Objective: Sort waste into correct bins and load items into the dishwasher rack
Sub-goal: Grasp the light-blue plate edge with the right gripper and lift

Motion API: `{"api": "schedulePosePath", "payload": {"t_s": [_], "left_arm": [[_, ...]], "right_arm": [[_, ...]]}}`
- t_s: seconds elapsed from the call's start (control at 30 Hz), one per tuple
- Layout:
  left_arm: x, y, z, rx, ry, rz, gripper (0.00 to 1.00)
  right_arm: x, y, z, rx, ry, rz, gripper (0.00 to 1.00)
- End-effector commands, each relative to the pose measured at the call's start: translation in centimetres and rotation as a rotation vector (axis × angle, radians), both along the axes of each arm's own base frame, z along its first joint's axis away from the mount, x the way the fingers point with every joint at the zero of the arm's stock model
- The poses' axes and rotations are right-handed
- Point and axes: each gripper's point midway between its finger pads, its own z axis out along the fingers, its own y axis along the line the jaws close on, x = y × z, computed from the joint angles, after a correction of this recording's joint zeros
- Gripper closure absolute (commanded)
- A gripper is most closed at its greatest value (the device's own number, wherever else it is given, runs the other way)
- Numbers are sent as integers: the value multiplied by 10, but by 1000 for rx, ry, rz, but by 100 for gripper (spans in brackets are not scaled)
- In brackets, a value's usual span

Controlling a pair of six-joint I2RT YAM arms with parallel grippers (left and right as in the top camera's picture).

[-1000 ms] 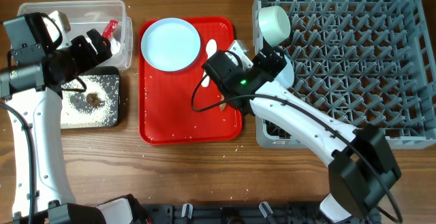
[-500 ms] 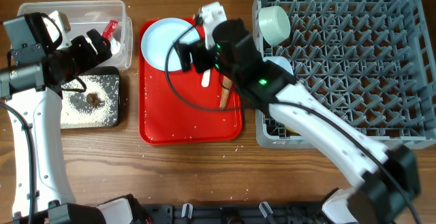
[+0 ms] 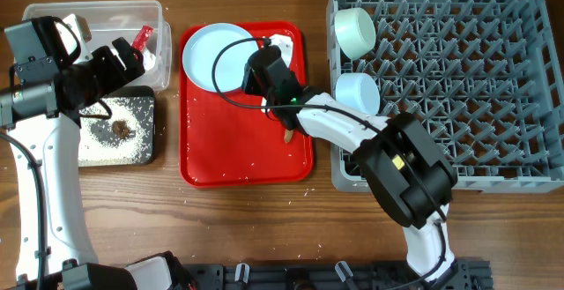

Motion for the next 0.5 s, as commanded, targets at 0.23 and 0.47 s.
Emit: {"api": "schedulePosePath", "payload": {"t_s": [0.23,0.47], "left_arm": [[0,3,10,23,-29,-7,0],[0,3,10,23,-29,-7,0]], "right_arm": [[21,9,-39,-27,79,-19,66],[-1,0,-54,-106,229,13,95]]}}
